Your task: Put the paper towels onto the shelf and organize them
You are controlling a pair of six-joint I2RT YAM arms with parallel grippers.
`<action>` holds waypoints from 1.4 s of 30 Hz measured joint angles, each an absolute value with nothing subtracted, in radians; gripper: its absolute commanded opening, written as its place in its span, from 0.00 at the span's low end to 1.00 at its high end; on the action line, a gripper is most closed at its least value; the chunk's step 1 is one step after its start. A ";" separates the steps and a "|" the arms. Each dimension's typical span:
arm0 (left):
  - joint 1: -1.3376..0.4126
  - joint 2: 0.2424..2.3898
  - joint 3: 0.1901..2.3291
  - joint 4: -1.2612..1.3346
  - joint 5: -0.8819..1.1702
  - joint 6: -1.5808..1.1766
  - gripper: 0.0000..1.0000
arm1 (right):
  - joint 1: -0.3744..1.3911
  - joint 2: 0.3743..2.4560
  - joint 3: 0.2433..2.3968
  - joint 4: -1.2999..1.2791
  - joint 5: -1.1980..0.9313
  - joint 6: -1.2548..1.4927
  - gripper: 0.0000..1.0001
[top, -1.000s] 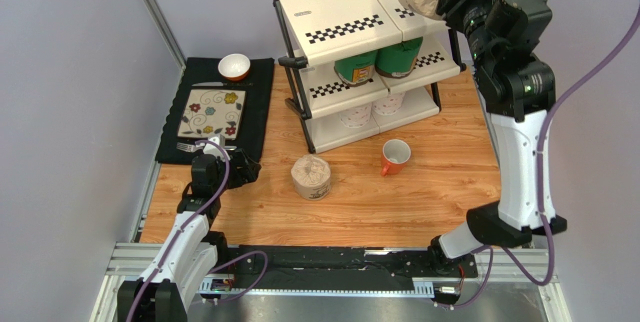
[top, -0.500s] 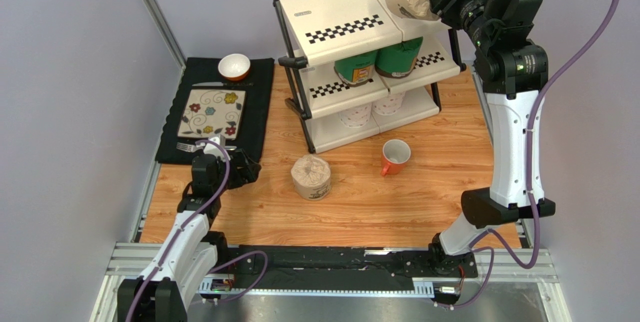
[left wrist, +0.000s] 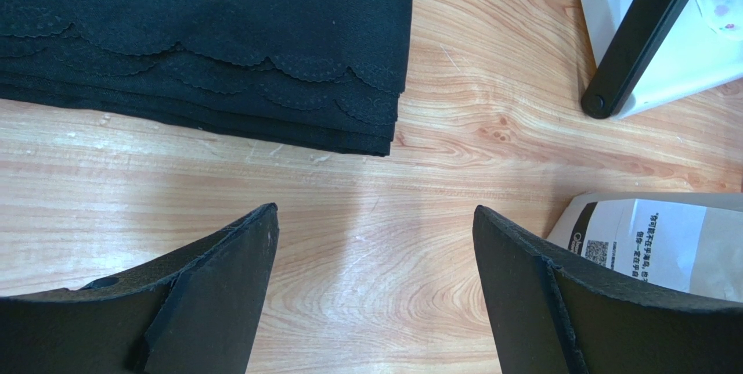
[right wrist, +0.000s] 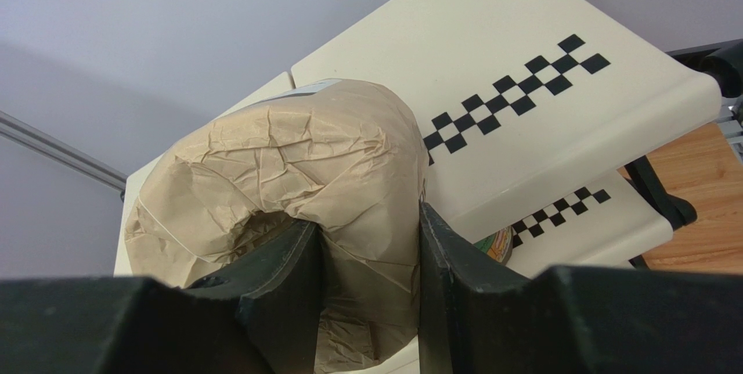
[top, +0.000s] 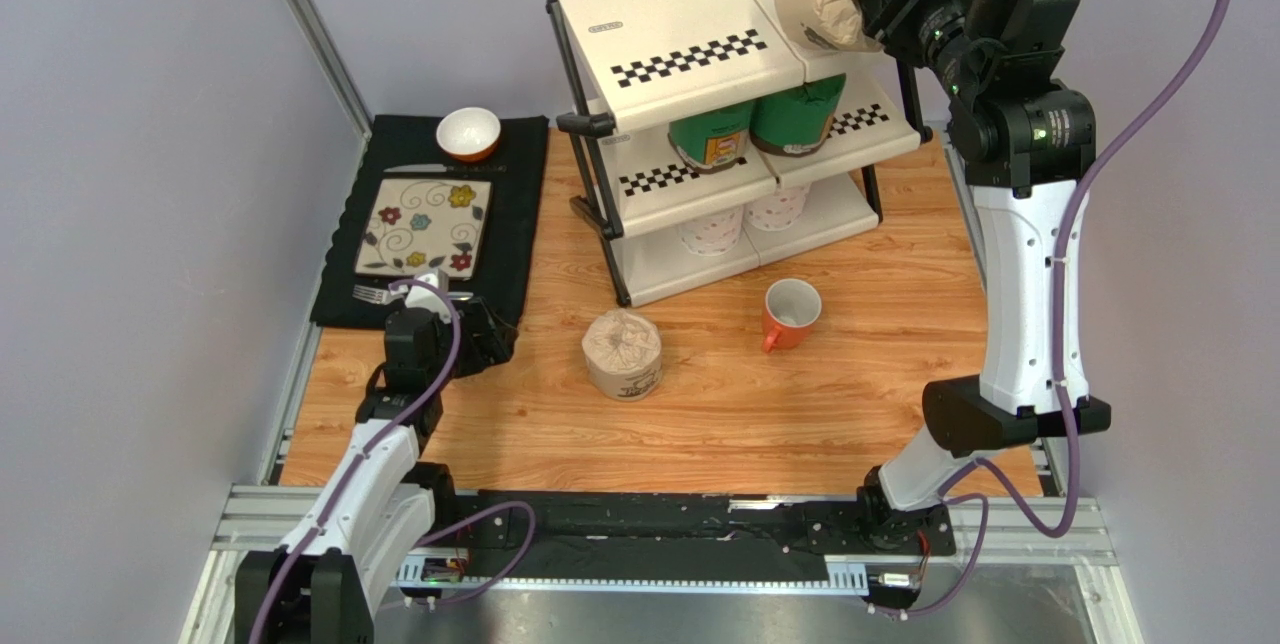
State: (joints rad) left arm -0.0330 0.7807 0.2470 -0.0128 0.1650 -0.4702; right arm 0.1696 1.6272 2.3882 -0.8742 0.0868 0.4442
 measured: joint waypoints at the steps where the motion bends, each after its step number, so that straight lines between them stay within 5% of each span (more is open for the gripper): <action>1: -0.033 0.776 0.242 -0.010 0.161 -0.470 0.90 | 0.170 1.628 2.388 -0.875 0.090 0.441 0.34; 11: -0.033 0.792 0.233 -0.010 0.155 -0.470 0.90 | 0.165 1.655 2.388 -0.858 0.103 0.426 0.42; 21: -0.033 0.804 0.233 -0.010 0.157 -0.471 0.90 | 0.160 1.678 2.388 -0.821 0.091 0.440 0.71; 42: -0.033 0.813 0.228 -0.010 0.156 -0.470 0.91 | 0.141 1.747 2.413 -0.707 0.021 0.472 0.73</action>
